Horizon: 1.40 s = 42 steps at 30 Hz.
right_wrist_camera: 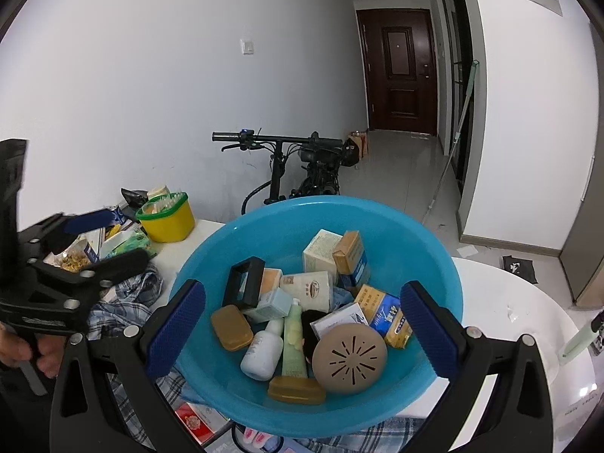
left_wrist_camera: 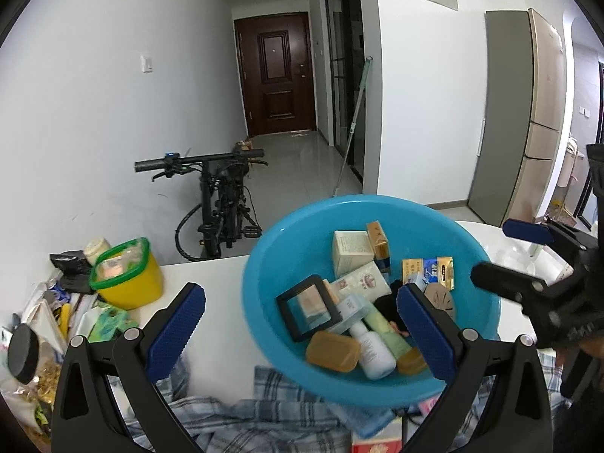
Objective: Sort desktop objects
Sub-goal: 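Withdraw both tools from the basin back over the plaid shirt, then grasp the light-blue pouch on the shirt with the left tool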
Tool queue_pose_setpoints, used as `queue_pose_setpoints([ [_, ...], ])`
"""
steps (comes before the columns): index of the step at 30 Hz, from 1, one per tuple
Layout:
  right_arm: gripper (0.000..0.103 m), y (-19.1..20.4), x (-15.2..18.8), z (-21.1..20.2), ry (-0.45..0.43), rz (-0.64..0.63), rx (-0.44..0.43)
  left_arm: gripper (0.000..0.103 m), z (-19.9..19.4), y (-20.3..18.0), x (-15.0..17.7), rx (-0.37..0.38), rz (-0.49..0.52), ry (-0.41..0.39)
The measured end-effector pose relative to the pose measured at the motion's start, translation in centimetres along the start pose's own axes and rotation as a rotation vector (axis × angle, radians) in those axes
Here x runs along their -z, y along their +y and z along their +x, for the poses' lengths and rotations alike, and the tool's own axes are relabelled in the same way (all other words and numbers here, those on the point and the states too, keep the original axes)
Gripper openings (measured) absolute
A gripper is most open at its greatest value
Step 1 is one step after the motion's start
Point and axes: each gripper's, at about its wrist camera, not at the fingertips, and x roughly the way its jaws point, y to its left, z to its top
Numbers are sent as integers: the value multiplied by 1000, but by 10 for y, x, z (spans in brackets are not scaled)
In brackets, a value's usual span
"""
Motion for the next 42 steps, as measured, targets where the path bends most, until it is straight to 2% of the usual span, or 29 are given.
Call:
queue_pose_setpoints([
  [4, 103, 6, -2, -7, -18, -15, -19, 103, -20, 9, 19, 40, -30, 3],
  [8, 103, 6, -3, -9, -25, -15, -25, 103, -23, 9, 51, 26, -44, 37],
  [12, 103, 4, -3, -11, -31, -5, -31, 103, -5, 4, 90, 38, -78, 122],
  [16, 103, 2, -4, -11, -20, -1, -33, 103, 15, -13, 113, 20, -77, 157],
  [19, 103, 3, -4, -16, -24, -13, -18, 103, 28, -36, 122, 34, -16, 180],
  [22, 103, 4, -5, -21, -39, -13, -28, 103, 45, -54, 128, 6, 30, 206],
  [27, 103, 3, -5, -18, -27, -15, -29, 103, 72, -65, 132, -75, 51, 207],
  [30, 103, 1, -4, -15, -21, -9, -28, 103, 84, -61, 138, -64, 34, 240],
  [32, 103, -1, -3, -14, -17, -5, -24, 92, 89, -59, 140, -51, 27, 258],
  [34, 103, -2, -3, -13, -16, -2, -23, 46, 93, -59, 143, -14, 23, 277],
  [42, 103, 4, -2, -11, -16, -19, -36, 46, 80, -55, 141, 30, 12, 256],
])
